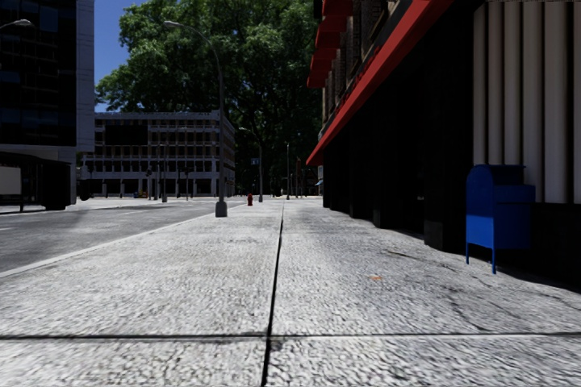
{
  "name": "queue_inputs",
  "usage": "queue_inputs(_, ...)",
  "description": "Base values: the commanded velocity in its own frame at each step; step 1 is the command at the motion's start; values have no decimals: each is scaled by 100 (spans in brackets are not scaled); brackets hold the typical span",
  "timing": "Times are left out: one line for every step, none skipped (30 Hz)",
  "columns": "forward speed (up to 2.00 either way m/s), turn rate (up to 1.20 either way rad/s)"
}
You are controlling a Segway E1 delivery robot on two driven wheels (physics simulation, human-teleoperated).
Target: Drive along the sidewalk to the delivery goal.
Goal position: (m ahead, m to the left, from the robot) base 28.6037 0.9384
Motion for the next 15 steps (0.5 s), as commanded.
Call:
queue_inputs(200, 0)
queue_inputs(200, 0)
queue_inputs(200, 0)
queue_inputs(200, 0)
queue_inputs(200, 0)
queue_inputs(200, 0)
queue_inputs(200, 0)
queue_inputs(200, 0)
queue_inputs(200, 0)
queue_inputs(200, 0)
queue_inputs(200, 0)
queue_inputs(200, 0)
queue_inputs(200, 0)
queue_inputs(200, 0)
queue_inputs(200, 0)
